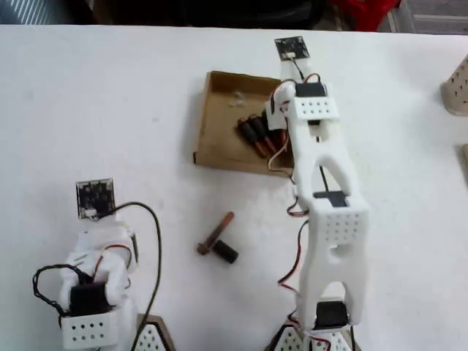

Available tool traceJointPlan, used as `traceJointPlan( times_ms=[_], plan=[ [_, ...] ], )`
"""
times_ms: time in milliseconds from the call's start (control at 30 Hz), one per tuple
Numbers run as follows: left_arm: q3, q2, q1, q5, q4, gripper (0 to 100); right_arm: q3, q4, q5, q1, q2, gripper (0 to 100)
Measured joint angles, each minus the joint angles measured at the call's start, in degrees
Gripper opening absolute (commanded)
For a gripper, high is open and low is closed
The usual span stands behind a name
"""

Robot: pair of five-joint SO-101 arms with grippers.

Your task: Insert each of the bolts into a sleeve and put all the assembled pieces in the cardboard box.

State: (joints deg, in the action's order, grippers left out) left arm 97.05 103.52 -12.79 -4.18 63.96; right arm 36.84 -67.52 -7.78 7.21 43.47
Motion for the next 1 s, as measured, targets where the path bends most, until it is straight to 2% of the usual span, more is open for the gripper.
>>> traceJointPlan(
  times_ms=[100,333,667,833,1000],
  plan=[
    [0.0,0.0,0.0,0.0,0.0,2,9.3,-6.2,0.0,0.2,5.5,15.7],
    [0.0,0.0,0.0,0.0,0.0,2,27.3,-15.8,0.0,0.4,14.2,15.9],
    [0.0,0.0,0.0,3.9,0.0,2,49.0,-31.0,0.0,-0.4,15.7,15.9],
    [0.0,0.0,0.0,4.1,0.0,2,50.7,-31.1,0.0,-0.3,15.6,15.9],
    [0.0,0.0,0.0,4.1,0.0,2,42.1,-31.3,0.0,0.0,11.6,15.9]
  ],
)
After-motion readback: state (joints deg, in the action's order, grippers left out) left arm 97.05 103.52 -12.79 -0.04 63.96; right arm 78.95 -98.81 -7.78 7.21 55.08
